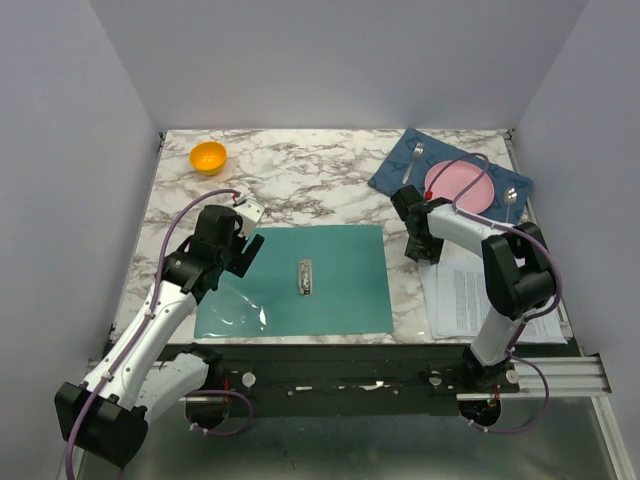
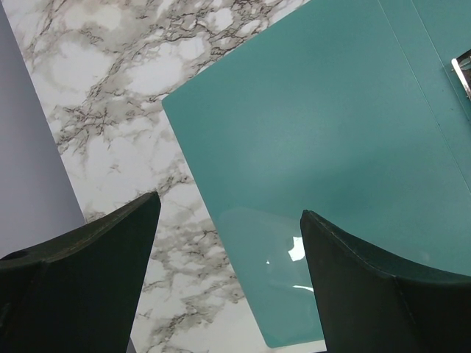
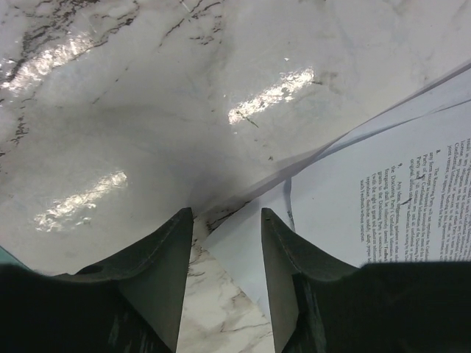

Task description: Put the files into the folder

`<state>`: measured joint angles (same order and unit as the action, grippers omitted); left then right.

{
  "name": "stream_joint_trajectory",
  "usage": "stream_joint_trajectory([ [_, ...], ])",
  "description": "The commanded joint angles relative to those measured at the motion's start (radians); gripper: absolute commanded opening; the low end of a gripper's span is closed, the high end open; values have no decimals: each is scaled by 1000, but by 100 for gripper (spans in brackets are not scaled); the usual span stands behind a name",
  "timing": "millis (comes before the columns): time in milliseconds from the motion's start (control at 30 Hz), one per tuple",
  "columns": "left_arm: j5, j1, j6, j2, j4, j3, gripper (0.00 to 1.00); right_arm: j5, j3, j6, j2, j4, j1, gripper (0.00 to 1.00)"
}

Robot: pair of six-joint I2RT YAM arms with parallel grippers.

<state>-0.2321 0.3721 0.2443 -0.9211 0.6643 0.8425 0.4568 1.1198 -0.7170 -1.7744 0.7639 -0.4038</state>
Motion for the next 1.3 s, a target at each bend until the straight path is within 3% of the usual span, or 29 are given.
stream_joint_trajectory([
  [0, -29, -6, 12, 19, -25, -14, 92, -3, -34, -1, 20, -21, 10, 49],
  [133, -29, -6, 12, 19, -26, -16, 91, -6, -57, -2, 29, -35, 8, 46],
  [267, -36, -6, 16, 25, -29, -19, 91, -15, -61, -2, 35, -44, 8, 36],
  [367, -44, -7, 18, 34, -29, -31, 91, -24, -60, 1, 41, -43, 8, 21],
  [600, -58, -7, 29, 45, -37, -40, 92, -87, -72, 5, 92, -54, 7, 1],
  [733, -58, -7, 29, 41, -40, -39, 91, -148, -80, 22, 147, -78, -41, 0],
  [933, -70, -6, 35, 36, -39, -39, 92, -245, -32, 138, 233, -170, -268, 1],
  [1267, -72, -7, 38, 51, -5, -23, 91, -365, 61, 327, 144, -282, -588, 1],
])
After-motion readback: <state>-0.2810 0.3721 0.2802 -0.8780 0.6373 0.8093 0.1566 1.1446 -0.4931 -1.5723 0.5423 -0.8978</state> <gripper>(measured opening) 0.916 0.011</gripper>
